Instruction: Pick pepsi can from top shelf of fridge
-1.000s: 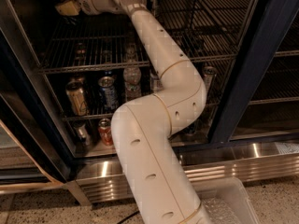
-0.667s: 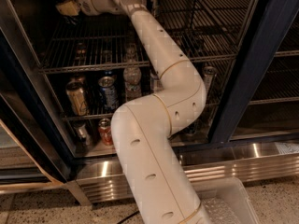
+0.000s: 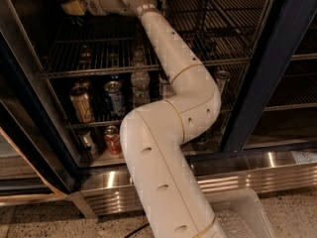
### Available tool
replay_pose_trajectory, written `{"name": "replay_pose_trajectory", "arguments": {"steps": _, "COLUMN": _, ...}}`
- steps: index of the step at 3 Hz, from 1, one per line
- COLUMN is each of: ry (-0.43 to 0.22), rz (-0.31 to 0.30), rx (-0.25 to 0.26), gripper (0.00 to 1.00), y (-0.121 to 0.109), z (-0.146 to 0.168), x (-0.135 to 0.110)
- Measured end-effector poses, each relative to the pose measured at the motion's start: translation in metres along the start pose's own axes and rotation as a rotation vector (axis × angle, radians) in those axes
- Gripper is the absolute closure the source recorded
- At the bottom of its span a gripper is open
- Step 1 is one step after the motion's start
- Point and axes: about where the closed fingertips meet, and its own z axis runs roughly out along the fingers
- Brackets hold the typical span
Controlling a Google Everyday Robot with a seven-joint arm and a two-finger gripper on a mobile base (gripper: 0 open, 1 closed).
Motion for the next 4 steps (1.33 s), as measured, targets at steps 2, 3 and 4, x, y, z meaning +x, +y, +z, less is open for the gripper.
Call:
{"name": "replay_pose_trajectory", "arguments": {"steps": 2, "ry": -0.076, "rz": 0.015, "rx": 0.01, "gripper": 1.0, "y": -0.006, "z": -0.022, "x": -0.021}}
{"name": "replay_pose_trajectory", "arguments": {"steps": 3, "ry": -0.086, "rz": 0.023, "rx": 0.008, "gripper": 1.0, "y": 0.004, "z": -0.034, "x": -0.025}}
{"name": "replay_pose_trajectory", "arguments": {"steps": 4, "ry": -0.131, "rz": 0.02, "rx": 0.049, "gripper": 1.0, "y": 0.013, "z": -0.072, "x": -0.052}}
